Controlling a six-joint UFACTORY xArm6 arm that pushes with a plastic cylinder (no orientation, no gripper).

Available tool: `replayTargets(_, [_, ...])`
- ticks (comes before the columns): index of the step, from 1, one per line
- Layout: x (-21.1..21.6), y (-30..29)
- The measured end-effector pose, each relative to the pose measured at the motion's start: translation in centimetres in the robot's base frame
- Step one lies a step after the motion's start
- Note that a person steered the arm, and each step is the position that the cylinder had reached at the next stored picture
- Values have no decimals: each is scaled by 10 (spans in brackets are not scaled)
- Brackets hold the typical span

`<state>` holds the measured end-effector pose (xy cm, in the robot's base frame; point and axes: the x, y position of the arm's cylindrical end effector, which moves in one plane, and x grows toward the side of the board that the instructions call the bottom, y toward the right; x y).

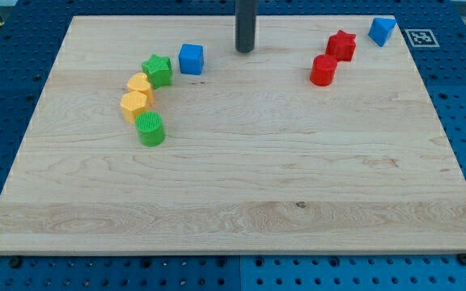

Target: Push the cube close to the green star

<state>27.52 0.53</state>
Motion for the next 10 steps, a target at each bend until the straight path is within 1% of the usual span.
replayTargets(1, [11, -31])
replayTargets(2, [18, -42])
replayTargets(8, [29, -61])
replayTargets(9, [12, -61])
replayTargets(10, [-20, -64])
